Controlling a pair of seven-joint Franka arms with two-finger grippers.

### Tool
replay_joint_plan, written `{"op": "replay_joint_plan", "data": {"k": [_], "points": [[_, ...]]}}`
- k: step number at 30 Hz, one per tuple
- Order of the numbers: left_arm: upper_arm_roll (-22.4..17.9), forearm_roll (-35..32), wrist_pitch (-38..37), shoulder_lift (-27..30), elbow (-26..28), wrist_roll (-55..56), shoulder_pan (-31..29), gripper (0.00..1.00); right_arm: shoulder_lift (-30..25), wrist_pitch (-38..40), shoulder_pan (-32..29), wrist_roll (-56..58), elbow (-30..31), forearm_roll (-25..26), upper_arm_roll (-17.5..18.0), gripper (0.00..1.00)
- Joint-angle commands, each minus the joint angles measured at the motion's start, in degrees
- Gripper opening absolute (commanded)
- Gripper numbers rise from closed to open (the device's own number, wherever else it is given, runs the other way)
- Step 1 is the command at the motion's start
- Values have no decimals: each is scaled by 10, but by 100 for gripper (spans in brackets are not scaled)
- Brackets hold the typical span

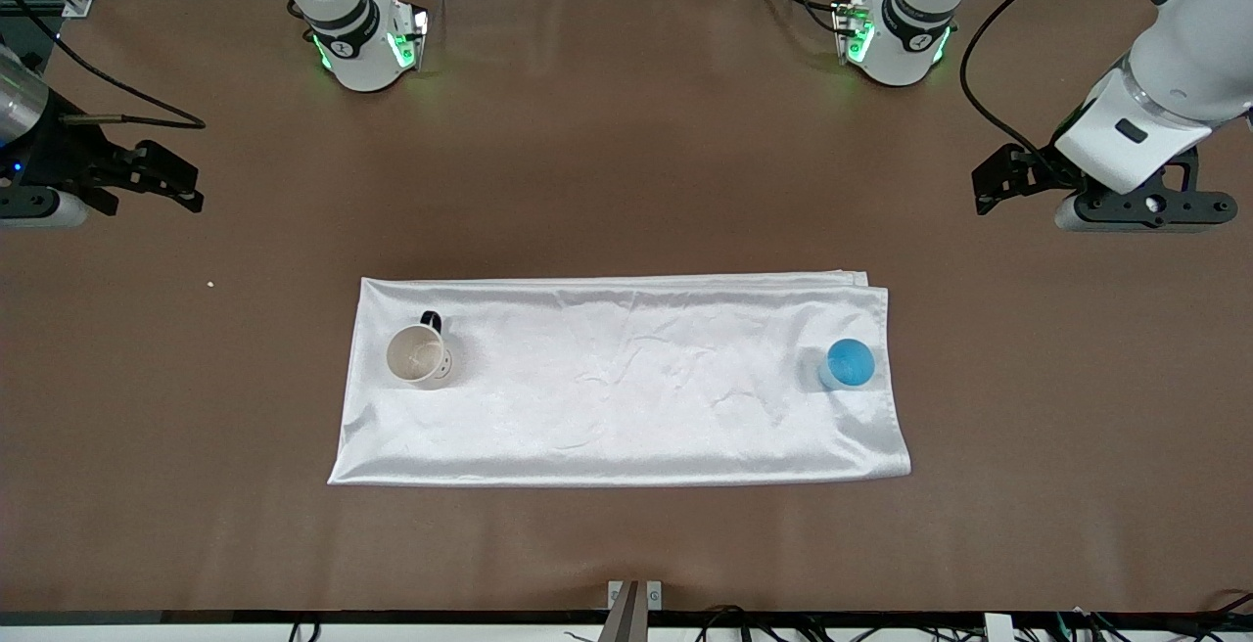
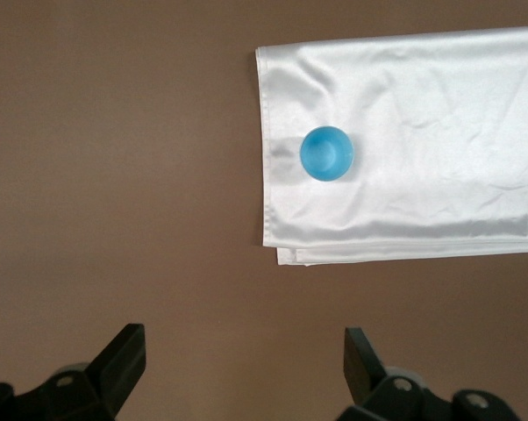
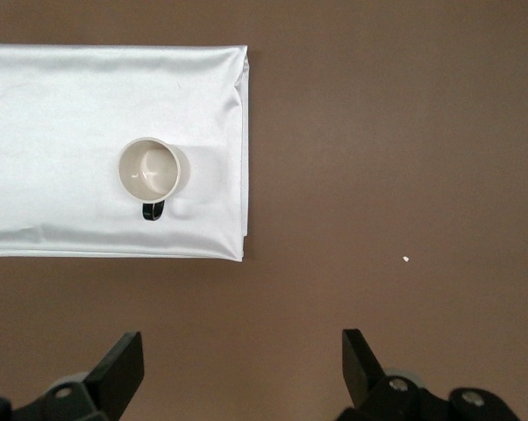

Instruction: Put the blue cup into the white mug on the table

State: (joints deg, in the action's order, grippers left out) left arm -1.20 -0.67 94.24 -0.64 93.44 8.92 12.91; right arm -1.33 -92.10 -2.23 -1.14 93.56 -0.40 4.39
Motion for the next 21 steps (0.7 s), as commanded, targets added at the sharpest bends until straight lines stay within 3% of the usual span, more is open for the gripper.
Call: {"op": "replay_joint_plan", "data": {"k": [1,10,21], "points": [[3,4,1,-16,-3,-7,0,100,7,8,-2,6,-11,-8,2,100],[8,5,39,-59,-3,-6,4,100,12,7,-1,6,-11,-8,2,100],[46,-2,138,-127,-4,5,5,100,40,4,21,5,-7,-8,2,100]]}}
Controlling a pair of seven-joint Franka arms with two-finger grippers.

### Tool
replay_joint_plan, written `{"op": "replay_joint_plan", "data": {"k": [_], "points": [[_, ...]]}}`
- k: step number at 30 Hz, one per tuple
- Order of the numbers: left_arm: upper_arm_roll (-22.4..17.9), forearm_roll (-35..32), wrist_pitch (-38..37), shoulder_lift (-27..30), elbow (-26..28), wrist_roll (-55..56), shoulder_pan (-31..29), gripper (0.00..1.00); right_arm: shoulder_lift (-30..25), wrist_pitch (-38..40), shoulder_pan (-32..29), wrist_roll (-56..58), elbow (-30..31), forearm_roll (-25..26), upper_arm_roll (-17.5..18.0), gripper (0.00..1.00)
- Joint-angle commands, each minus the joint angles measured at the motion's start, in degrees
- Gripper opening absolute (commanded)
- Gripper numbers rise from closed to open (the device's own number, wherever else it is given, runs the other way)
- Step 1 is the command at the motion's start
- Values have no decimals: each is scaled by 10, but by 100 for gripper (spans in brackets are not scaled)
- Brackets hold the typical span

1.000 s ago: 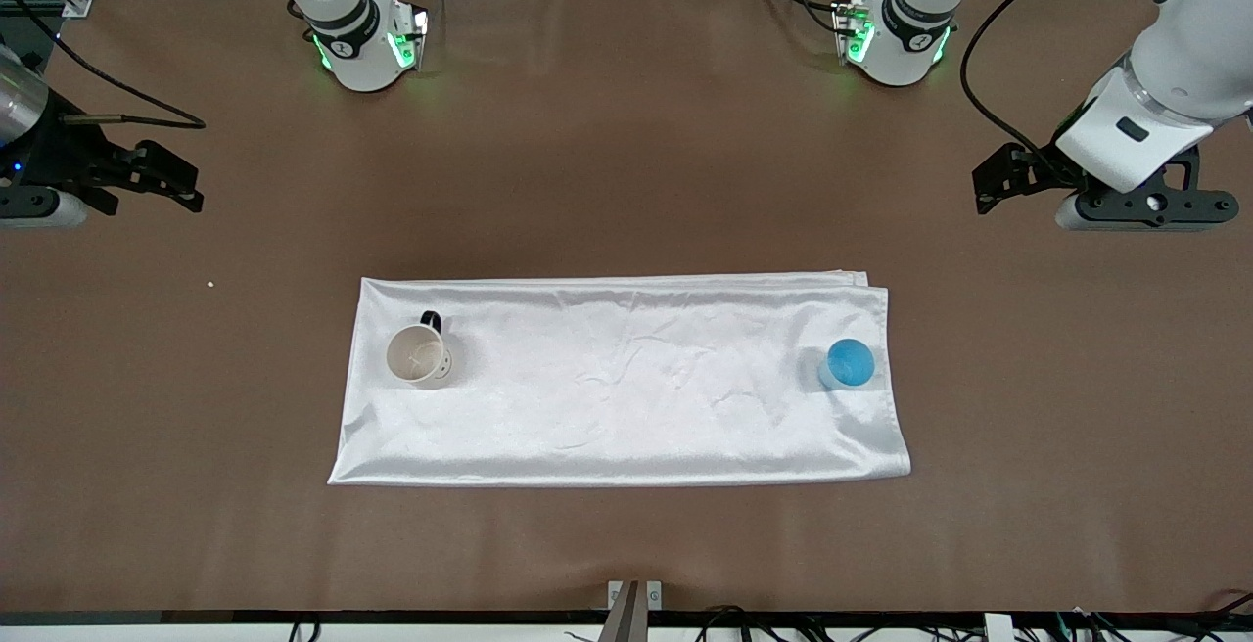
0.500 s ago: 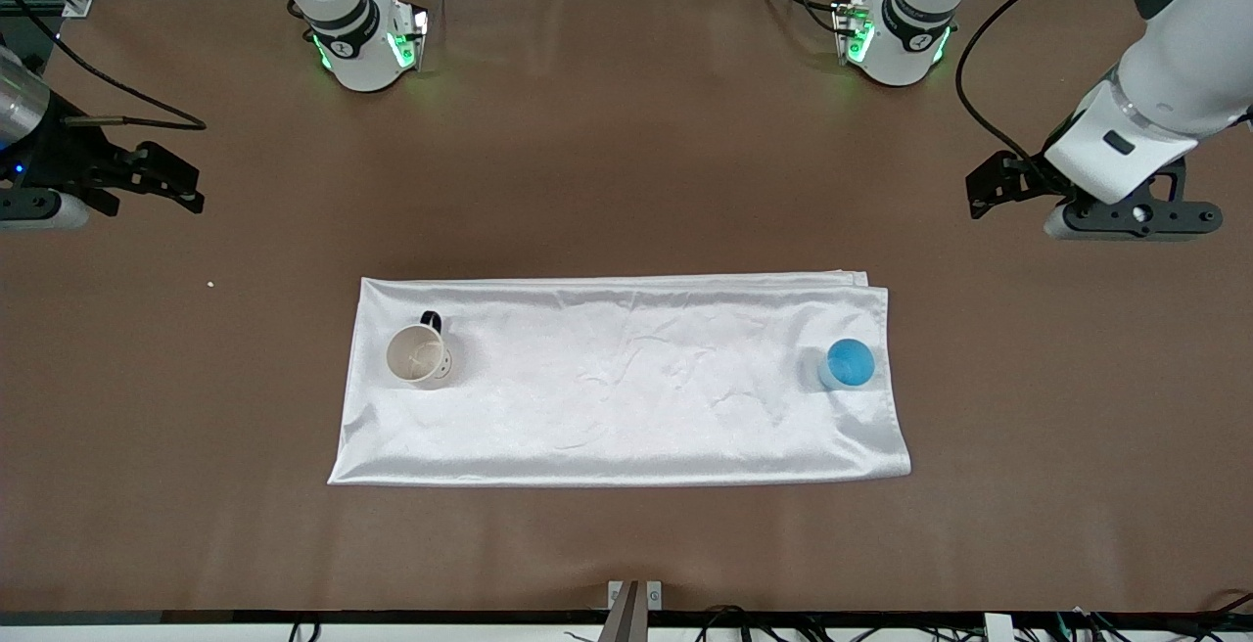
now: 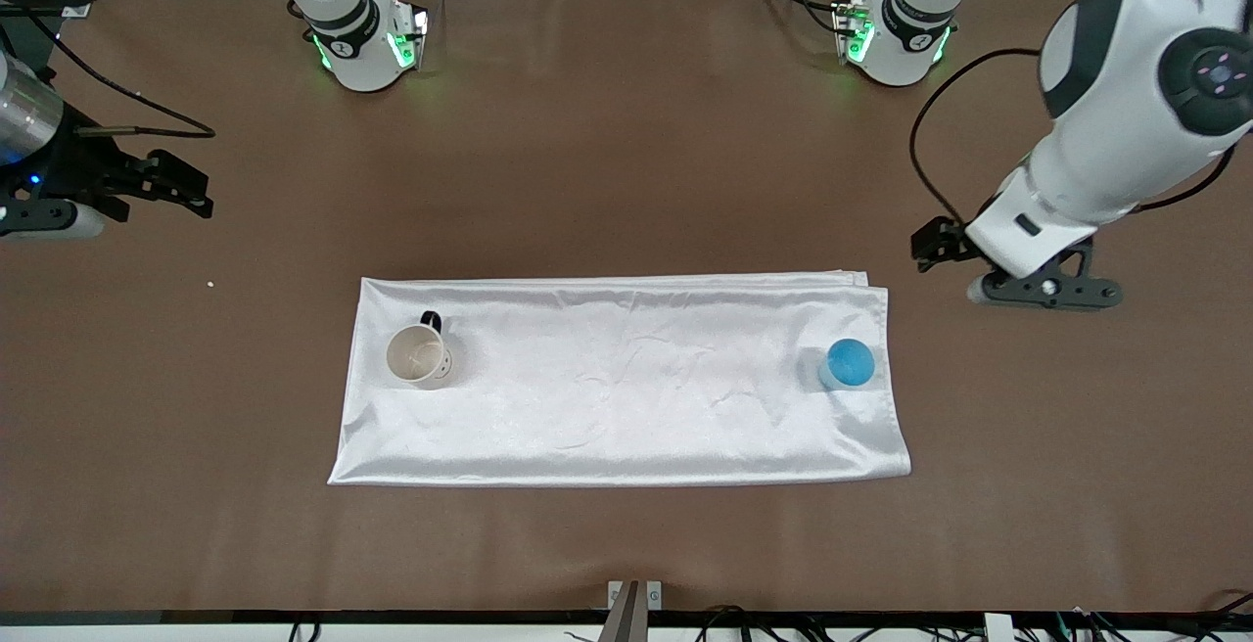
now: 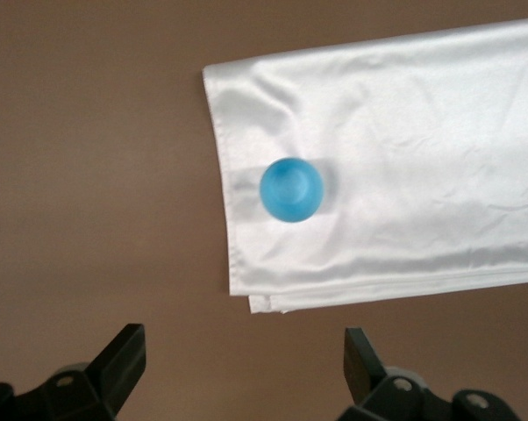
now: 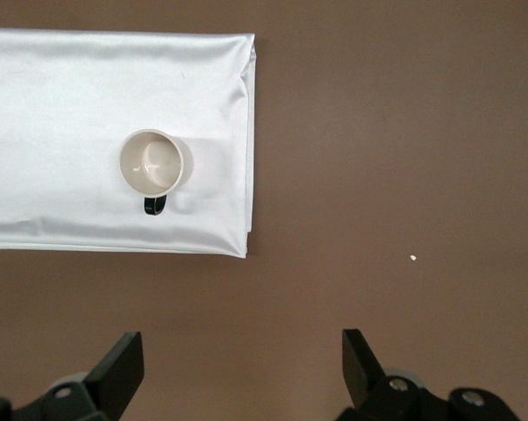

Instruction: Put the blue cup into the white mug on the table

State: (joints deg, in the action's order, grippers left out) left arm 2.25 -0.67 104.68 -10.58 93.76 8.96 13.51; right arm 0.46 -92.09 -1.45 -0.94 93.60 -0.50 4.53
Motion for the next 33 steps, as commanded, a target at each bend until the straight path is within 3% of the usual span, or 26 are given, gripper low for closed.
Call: {"op": "replay_joint_plan", "data": {"k": [1,9,33], "points": [[14,-2,42,-35,-7,4,-1,100,25,2,16,3,-3,-7,0,100],[14,-2,89,-75,-5,5,5,100,24,-85,24,3,79,-45,0,100],[22,-3,221,-196,-6,4,7,100,29,-313,79,-56,258,-46,0,100]]}}
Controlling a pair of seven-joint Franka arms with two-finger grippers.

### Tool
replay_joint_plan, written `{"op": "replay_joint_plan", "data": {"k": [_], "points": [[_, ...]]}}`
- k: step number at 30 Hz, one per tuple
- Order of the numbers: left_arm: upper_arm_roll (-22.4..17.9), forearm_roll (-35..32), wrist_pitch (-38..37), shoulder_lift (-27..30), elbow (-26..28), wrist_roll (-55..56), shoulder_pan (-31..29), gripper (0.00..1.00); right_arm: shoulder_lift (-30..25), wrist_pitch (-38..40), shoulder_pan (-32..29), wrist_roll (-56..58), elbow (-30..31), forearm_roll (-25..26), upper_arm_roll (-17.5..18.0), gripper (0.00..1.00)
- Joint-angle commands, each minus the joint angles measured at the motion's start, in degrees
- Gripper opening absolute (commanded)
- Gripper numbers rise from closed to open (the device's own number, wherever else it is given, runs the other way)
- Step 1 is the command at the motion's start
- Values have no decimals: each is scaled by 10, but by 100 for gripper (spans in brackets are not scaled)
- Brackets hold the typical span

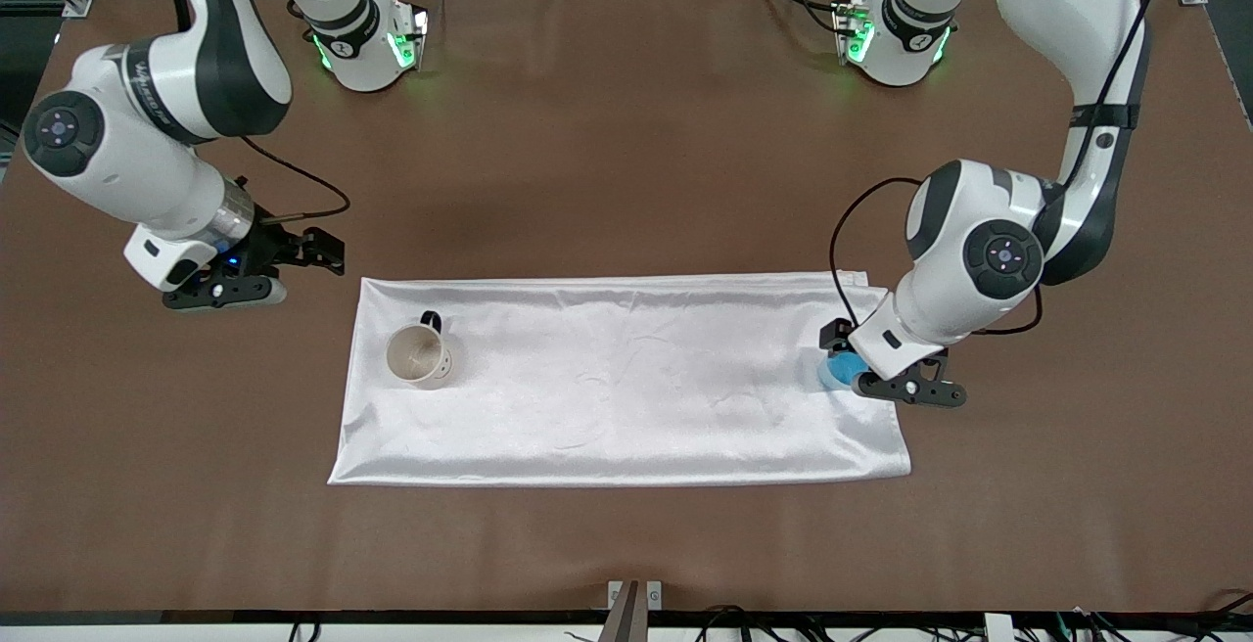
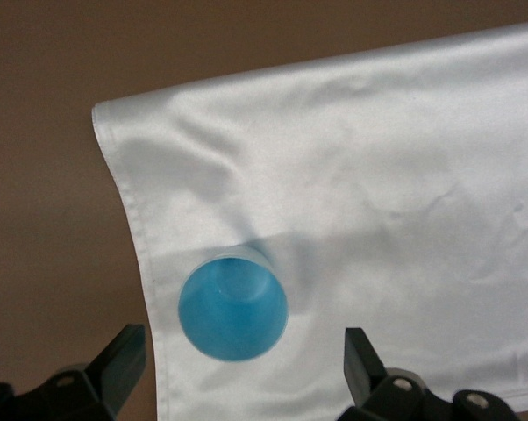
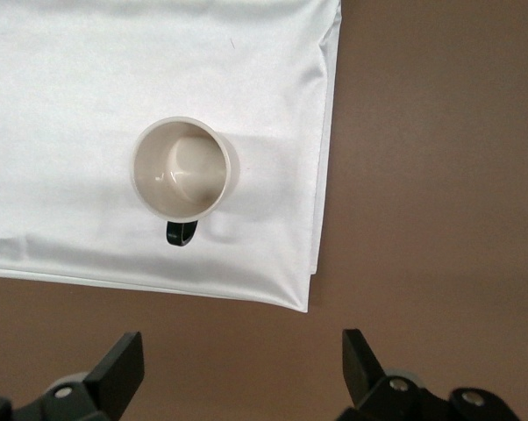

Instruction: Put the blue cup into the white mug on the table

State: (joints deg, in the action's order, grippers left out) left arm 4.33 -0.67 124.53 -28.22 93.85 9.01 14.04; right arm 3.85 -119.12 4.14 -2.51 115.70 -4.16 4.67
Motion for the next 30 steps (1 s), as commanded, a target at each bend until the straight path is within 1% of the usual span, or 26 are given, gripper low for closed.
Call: {"op": "replay_joint_plan", "data": {"k": [1,7,11,19,26,30], "points": [[1,-3,29,-23,-6,4,2,100,-3,-55,30,-49,44,-9,-1,100],[1,-4,48,-39,-6,4,7,100,32,-139,53,-79,85,-8,-1,100],[2,-4,60,-47,-2,4,7,100,61,-166,57,-81,92,-8,-1,100],[7,-4,81,-54,14,5,7,100,100,-197,64,-81,89,-8,-1,100],[10,-4,88,-65,19,6,7,100,137,-255,76,-89,85,-9,-1,100],[10,-4,99,-71,27,7,7,100,163,-274,78,-94,67,-9,-1,100]]}}
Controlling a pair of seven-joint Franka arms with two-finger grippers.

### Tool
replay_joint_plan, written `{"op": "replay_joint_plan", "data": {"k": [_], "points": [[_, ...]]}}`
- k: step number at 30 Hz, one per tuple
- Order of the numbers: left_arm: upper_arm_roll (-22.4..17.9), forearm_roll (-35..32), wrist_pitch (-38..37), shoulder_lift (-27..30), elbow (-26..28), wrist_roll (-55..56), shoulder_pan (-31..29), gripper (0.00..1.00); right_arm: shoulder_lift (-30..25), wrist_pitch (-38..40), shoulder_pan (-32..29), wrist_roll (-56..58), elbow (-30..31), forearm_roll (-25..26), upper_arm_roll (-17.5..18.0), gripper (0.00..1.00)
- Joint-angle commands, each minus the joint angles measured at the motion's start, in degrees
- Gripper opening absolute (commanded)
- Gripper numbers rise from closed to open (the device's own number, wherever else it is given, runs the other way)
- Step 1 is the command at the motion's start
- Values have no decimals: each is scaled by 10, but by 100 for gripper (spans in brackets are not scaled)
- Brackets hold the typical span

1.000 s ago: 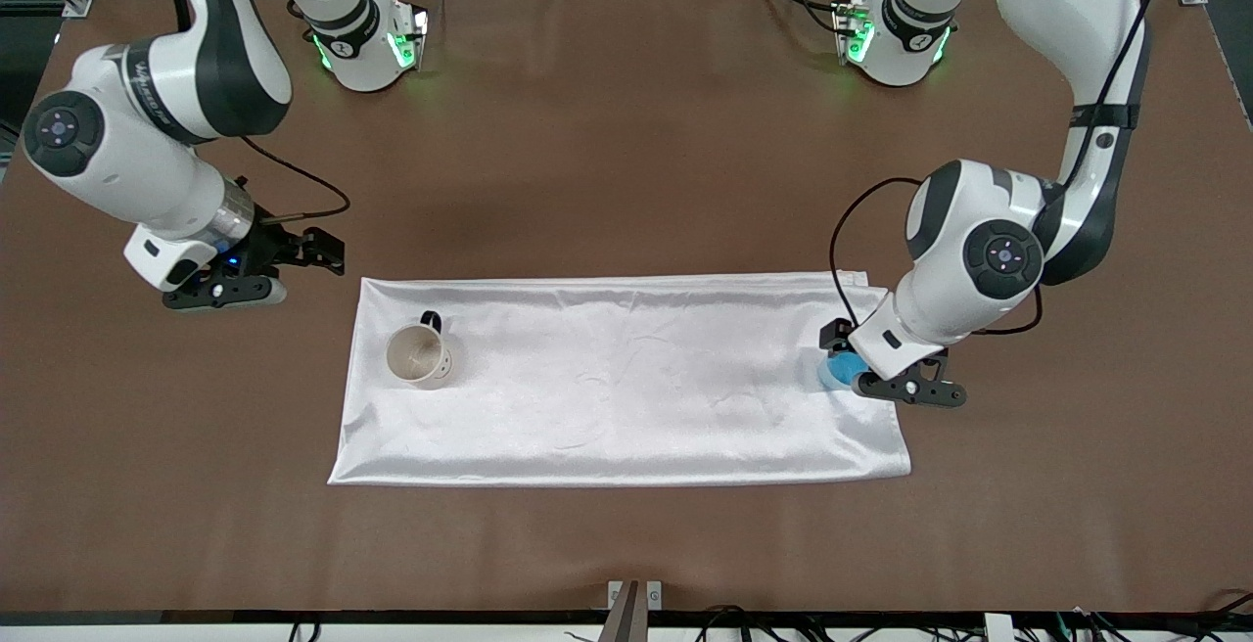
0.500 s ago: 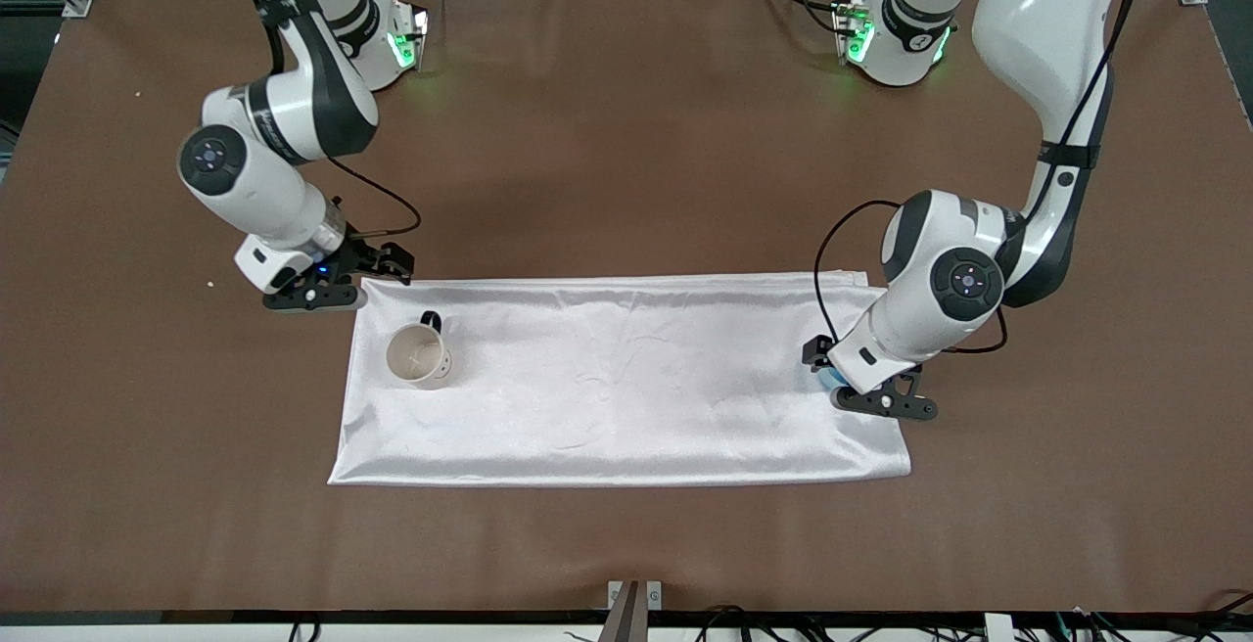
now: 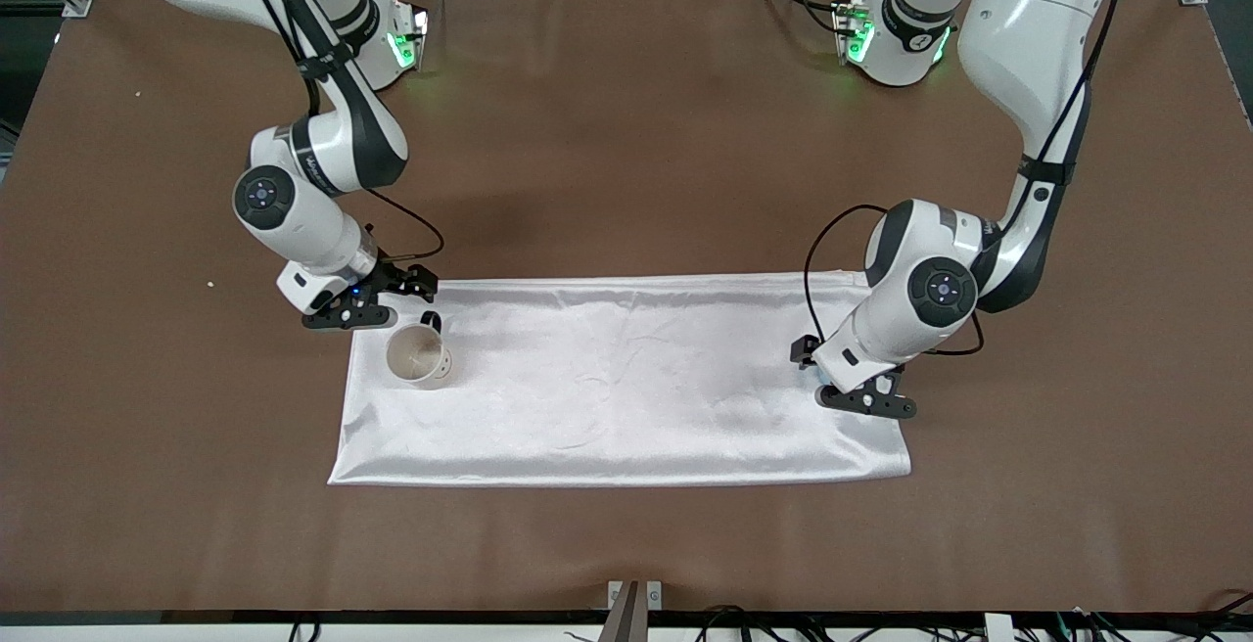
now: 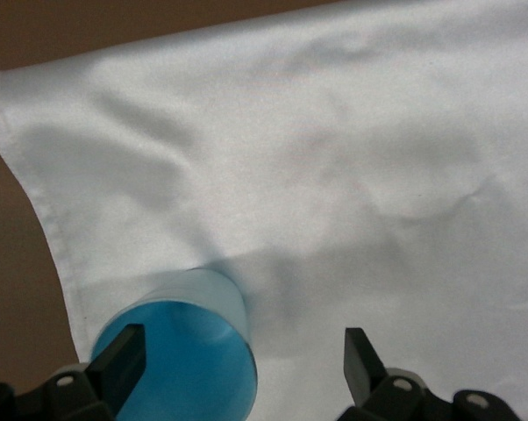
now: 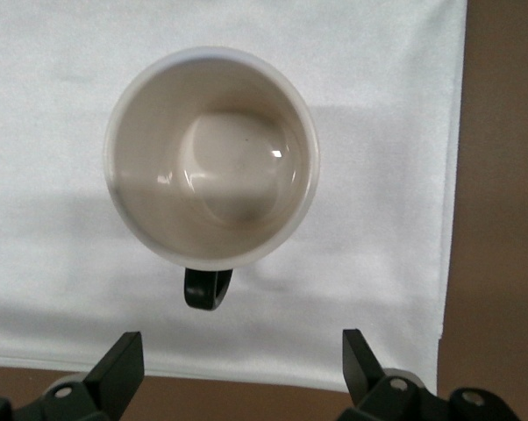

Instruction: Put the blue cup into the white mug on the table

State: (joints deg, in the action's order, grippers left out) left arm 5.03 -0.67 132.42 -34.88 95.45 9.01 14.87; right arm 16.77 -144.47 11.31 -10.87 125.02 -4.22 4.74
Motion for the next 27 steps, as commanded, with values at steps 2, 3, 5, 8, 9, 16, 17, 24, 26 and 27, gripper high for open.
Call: {"op": "replay_joint_plan", "data": {"k": [2,3,5,8,9,16,17,24,26,27], "points": [[3,-4,35,-5,21,8,-1,100,46,-21,7,-11,-39,-9,-2,100],[3,-4,42,-7,25,9,0,100,53,-21,7,-11,-47,-9,-2,100],[3,-4,53,-7,34,10,-1,100,64,-21,7,-11,-61,-8,-2,100],[3,-4,57,-9,38,11,-1,100,80,-22,7,-11,-80,-8,-2,100],[3,-4,57,-10,38,11,0,100,85,-22,7,-11,-86,-8,-2,100],[3,-5,57,-16,38,9,-1,42,114,-24,7,-11,-116,-8,-3,100],[3,-8,57,-15,38,9,-1,16,117,-27,7,-11,-118,-8,-3,100],[3,-19,57,-16,38,11,-1,0,134,-55,7,-11,-118,-6,-3,100],[3,-19,57,-16,38,11,-1,0,135,-59,7,-10,-118,-2,-3,100],[3,-19,57,-16,38,11,-1,0,135,-61,7,-10,-118,-1,-3,93]]}}
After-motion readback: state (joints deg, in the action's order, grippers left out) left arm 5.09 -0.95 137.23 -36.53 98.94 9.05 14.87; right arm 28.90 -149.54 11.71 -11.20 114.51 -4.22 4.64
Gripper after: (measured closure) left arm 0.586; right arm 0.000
